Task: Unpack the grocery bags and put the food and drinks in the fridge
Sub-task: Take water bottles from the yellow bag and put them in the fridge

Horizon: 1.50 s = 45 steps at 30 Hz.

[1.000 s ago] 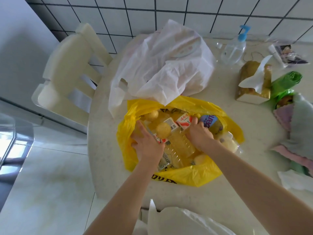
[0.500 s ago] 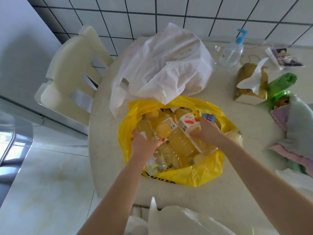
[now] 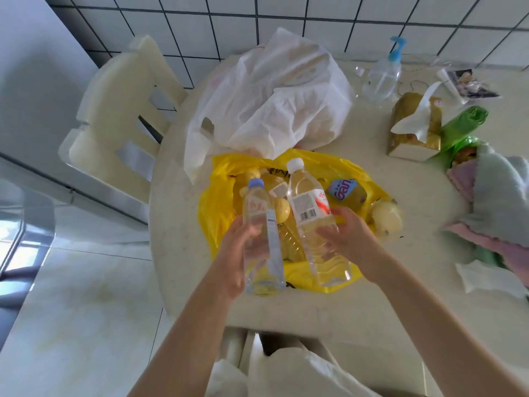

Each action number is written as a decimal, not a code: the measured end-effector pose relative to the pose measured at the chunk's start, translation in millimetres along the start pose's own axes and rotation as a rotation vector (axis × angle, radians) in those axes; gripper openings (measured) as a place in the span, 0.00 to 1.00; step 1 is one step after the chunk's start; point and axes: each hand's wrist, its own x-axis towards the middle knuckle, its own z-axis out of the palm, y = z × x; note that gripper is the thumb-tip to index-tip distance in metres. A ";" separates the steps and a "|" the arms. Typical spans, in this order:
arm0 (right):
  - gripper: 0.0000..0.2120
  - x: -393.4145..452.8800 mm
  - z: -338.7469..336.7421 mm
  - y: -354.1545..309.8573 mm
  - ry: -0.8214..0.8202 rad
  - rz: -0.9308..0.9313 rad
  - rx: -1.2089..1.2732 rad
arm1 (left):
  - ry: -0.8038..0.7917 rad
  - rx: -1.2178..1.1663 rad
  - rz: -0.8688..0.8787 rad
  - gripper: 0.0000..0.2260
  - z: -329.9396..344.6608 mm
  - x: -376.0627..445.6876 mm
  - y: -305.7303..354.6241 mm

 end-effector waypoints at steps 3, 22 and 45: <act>0.14 -25.9 10.0 -0.8 -0.083 -0.016 0.278 | -0.117 -0.133 0.022 0.20 -5.3 -16.5 -3.5; 0.32 -183.6 146.0 30.1 -0.054 -0.012 0.723 | -0.241 -0.020 0.131 0.23 -116.9 -140.2 -31.2; 0.29 -354.2 286.3 107.3 -0.162 -0.004 0.433 | 0.150 0.252 0.265 0.16 -263.5 -330.5 -159.5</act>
